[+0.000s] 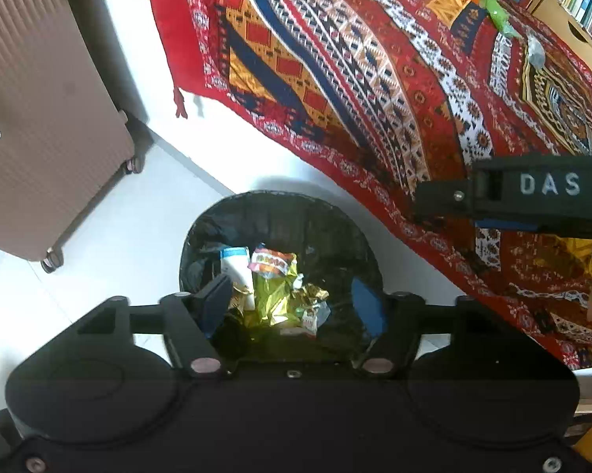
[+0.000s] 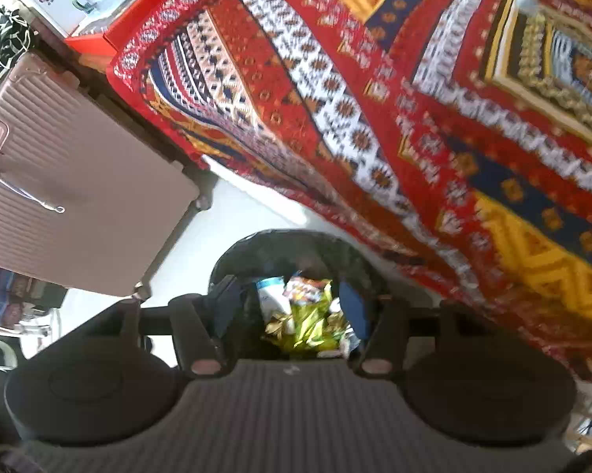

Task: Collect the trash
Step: 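Open both tools over the black bin to drop the wrapper and packet, then move both open tools back over the table toward remaining trash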

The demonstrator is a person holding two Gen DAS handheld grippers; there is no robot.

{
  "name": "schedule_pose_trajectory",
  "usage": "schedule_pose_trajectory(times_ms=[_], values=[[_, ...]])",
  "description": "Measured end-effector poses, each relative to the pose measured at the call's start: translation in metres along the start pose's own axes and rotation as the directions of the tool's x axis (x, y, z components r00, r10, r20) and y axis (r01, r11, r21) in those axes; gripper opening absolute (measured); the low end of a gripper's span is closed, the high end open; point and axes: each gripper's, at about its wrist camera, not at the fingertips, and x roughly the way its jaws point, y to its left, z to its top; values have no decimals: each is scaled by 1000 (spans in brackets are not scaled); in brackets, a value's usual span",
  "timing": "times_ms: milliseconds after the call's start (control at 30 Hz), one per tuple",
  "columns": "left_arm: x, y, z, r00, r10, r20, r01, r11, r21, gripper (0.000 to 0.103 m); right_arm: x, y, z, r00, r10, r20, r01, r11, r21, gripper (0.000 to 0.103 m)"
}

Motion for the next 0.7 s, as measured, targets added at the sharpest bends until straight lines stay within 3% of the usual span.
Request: schedule_pose_trajectory(times_ms=[67,433,700], values=[[-7,-2,3,1000,6,21,-6,1000,4,80,-11,-1,0,999,-20,31,21,1000,-17,74],[-52,-25,47,985,8,171,-25,995,94,82,-73,-19,24,980,-48,192,42,999,31,80],[-86,-50,100,939,-65,339,44,997,70,82,-118,-45,66,948,-107,301,81,992,98,80]])
